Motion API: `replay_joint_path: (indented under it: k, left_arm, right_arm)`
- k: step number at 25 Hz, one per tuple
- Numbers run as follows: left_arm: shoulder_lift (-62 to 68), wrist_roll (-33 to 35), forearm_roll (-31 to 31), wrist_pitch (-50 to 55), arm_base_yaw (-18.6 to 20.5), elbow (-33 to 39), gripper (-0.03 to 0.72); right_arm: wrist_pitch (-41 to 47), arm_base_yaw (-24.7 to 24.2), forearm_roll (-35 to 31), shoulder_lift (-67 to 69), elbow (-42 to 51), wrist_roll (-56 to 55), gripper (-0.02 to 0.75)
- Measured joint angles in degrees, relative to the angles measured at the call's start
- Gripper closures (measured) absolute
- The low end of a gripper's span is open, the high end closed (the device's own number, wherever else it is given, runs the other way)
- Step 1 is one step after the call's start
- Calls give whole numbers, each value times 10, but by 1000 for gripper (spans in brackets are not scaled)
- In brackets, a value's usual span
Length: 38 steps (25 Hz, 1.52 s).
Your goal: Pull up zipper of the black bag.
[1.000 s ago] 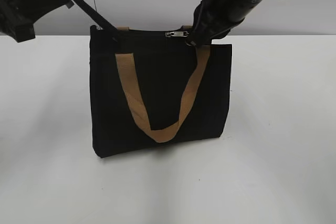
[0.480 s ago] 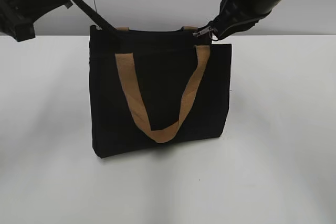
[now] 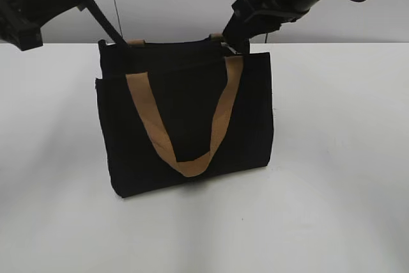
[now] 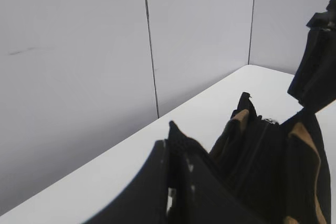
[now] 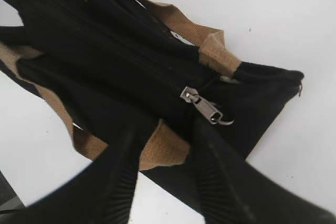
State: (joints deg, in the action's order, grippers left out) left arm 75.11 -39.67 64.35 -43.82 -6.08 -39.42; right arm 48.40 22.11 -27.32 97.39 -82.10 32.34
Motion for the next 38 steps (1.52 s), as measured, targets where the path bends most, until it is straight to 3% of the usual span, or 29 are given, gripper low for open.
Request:
replay_joint_path:
  k: [4, 6, 8, 12, 15, 25, 31, 38]
  left_arm:
    - [0, 0, -1, 20, 0, 0, 678]
    - [0, 0, -4, 37, 0, 0, 643]
    - [0, -1, -15, 49, 1, 0, 554]
    - [-1, -1, -45, 67, 1, 0, 266]
    - [-4, -1, -71, 112, 1, -1, 174]
    - [-2, -1, -215, 355, 1, -1, 147]
    - [4, -1, -248, 418, 2, -1, 152]
    - [8, 9, -404, 586, 2, -6, 216]
  right_arm:
    - [0, 0, -17, 0, 0, 2, 300]
    - [0, 0, -18, 0, 0, 2, 246]
    - [0, 0, -18, 0, 0, 2, 224]
    - [1, 0, -18, 0, 0, 1, 213]
    - [1, 0, -18, 0, 0, 1, 211]
    - [0, -1, -16, 0, 0, 1, 211]
    - [0, -1, -9, 0, 0, 0, 211]
    - [10, -39, 16, -1, 0, -74, 211]
